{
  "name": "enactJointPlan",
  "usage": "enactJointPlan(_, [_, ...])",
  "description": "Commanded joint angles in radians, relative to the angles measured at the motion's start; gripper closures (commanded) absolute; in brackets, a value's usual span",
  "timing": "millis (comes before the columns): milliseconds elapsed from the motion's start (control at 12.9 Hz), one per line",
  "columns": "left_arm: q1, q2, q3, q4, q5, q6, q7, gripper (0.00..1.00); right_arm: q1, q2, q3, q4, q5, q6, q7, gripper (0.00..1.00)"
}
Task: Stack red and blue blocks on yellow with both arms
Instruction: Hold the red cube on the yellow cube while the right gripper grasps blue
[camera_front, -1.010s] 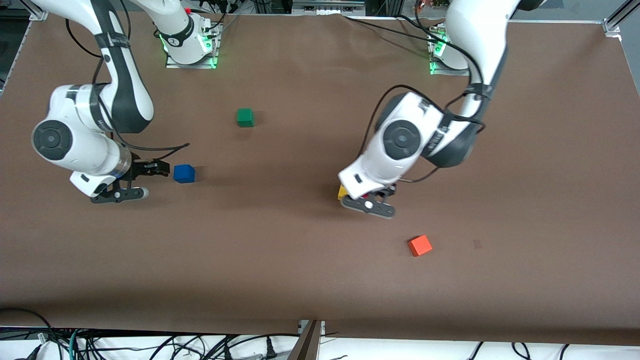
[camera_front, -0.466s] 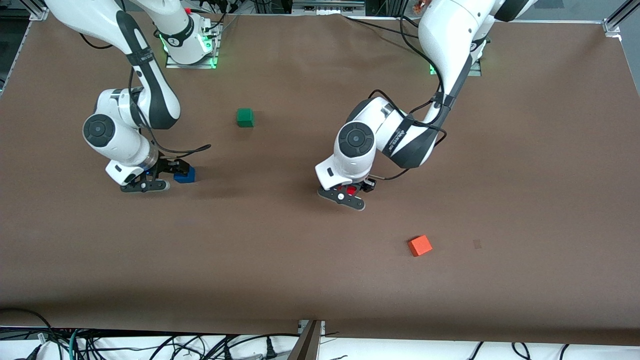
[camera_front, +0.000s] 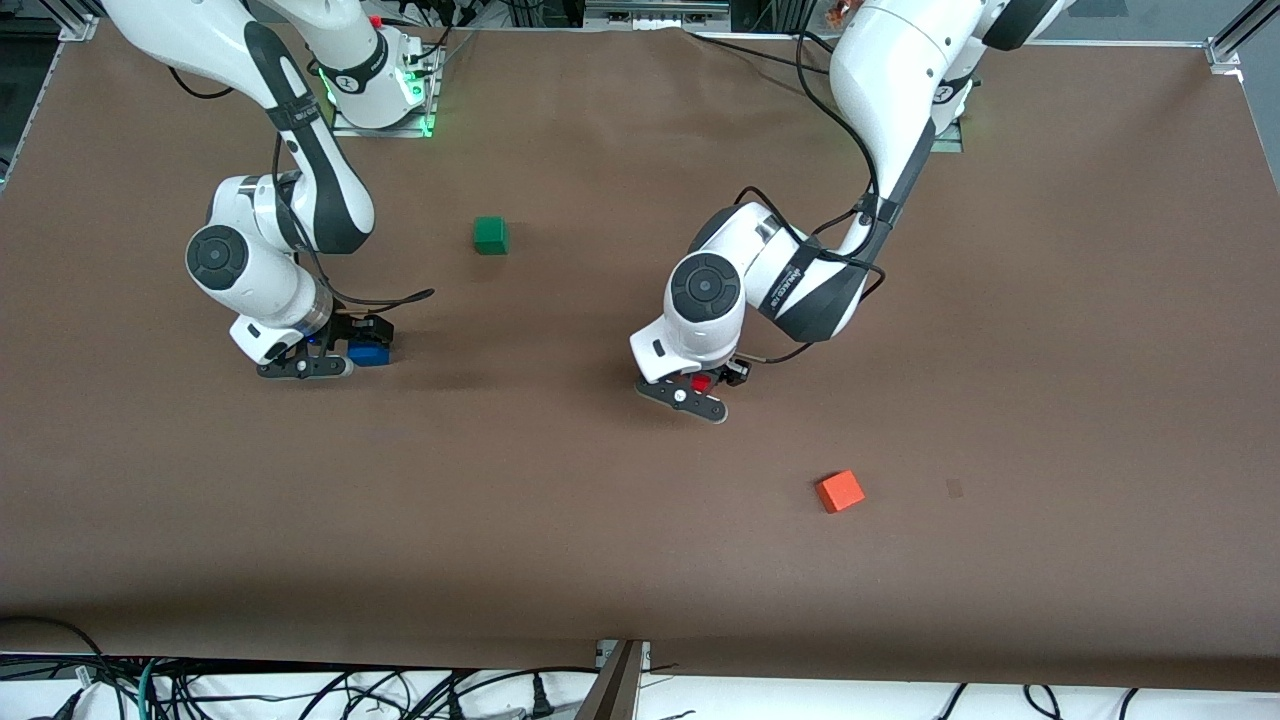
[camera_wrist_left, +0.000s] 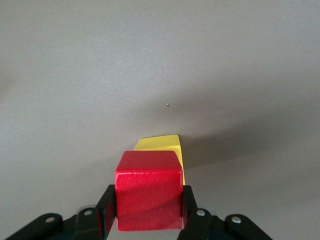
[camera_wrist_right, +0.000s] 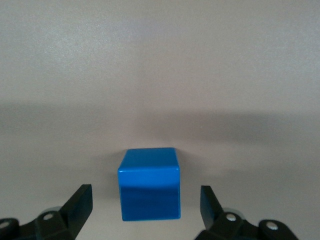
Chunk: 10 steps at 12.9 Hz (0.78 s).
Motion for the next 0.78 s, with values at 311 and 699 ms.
enactJointPlan(311, [-0.003,0.024,0.009,0.036,0.014,-0.003,0.000,1.00,0.000,0.012,0.005,-0.020,0.020,0.032,0.005,0.20])
enactJointPlan(699, [-0.001,0.034,0.008,0.027,0.009,0.045,-0.003,1.00,0.000,0.018,0.005,-0.020,0.020,0.034,0.005,0.34])
